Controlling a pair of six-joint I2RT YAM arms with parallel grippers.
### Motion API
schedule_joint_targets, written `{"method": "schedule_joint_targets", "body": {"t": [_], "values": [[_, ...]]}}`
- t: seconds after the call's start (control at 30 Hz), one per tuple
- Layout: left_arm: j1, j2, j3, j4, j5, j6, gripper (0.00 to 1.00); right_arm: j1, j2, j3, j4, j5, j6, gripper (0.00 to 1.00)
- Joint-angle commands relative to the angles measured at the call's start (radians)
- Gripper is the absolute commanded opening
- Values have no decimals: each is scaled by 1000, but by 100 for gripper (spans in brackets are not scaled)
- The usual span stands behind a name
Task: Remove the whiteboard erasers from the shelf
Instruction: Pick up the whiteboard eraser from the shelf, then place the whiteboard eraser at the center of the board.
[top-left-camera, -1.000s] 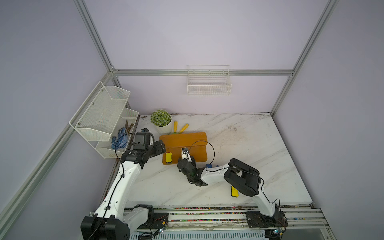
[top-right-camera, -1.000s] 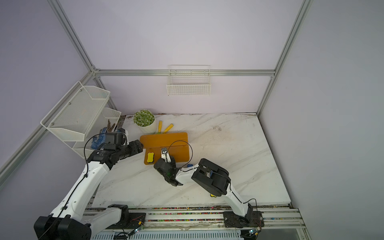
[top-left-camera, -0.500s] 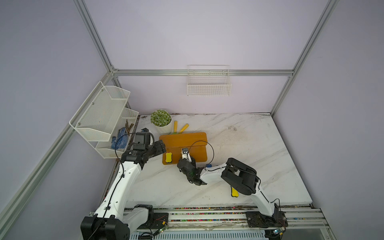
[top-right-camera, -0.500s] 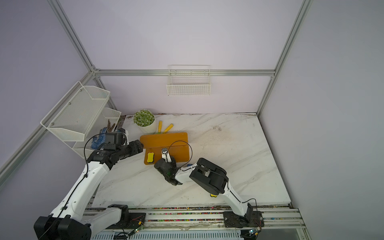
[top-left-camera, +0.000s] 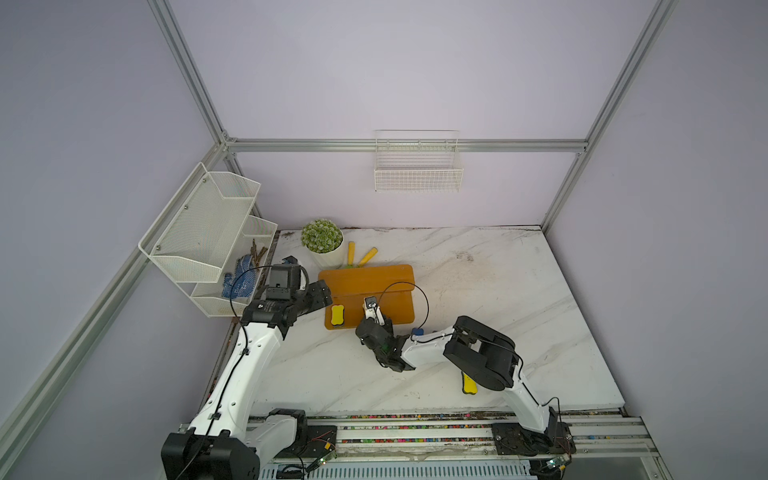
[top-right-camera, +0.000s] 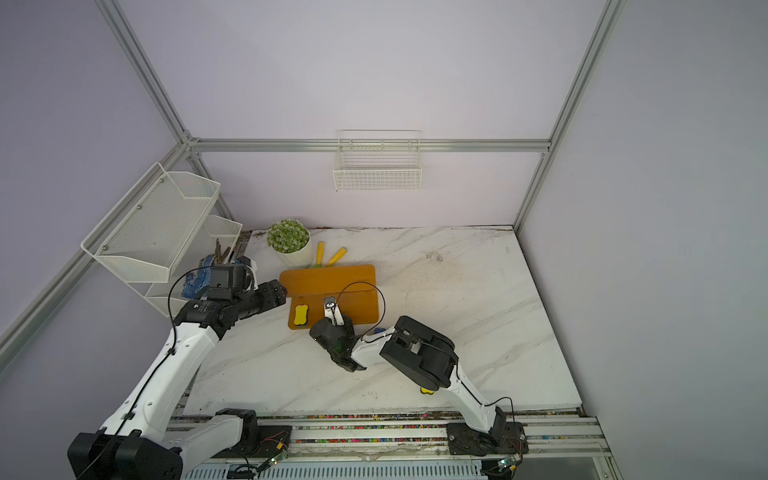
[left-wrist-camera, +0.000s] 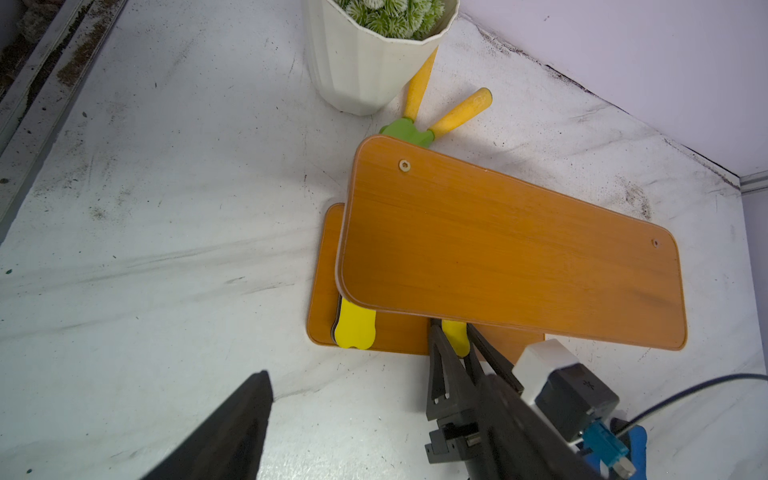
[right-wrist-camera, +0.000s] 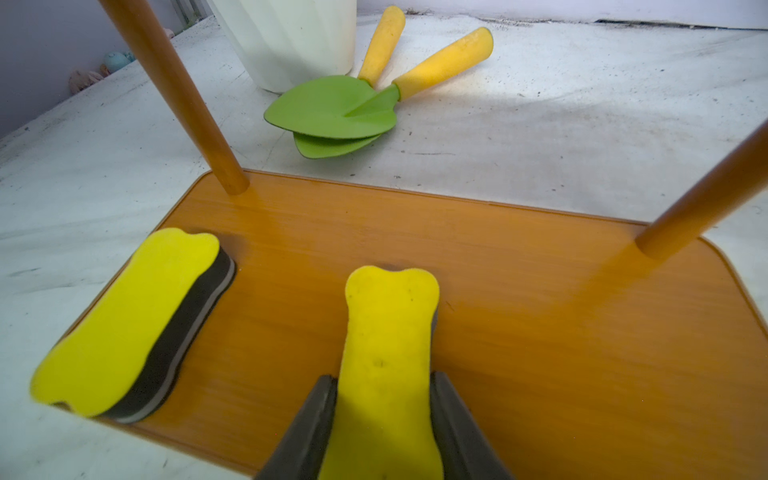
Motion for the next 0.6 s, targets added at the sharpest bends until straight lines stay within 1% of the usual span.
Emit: {"method": "schedule_joint_targets", "body": {"t": [0.0,0.1,0.2,0.3,0.47,0.57], "values": [[6,-14,10,22,15,23,81,24,-82,-36,-14,46,-13,28],[6,-15,11,25,26,36,80,36,-137,-66,-61,56,21,28],[4,-16,14,28,31,50,79,64,-220,-120,-112,74,53,28],[-16,-18,19,29,19,61,79,97,-315,-174,-204,97,102,27],[-58,-12,35,29,20,62,79,171,-487,-274,-446,166,265,27],[-72,-13,39,29,22,59,79,231,-579,-329,-626,212,415,26]]}}
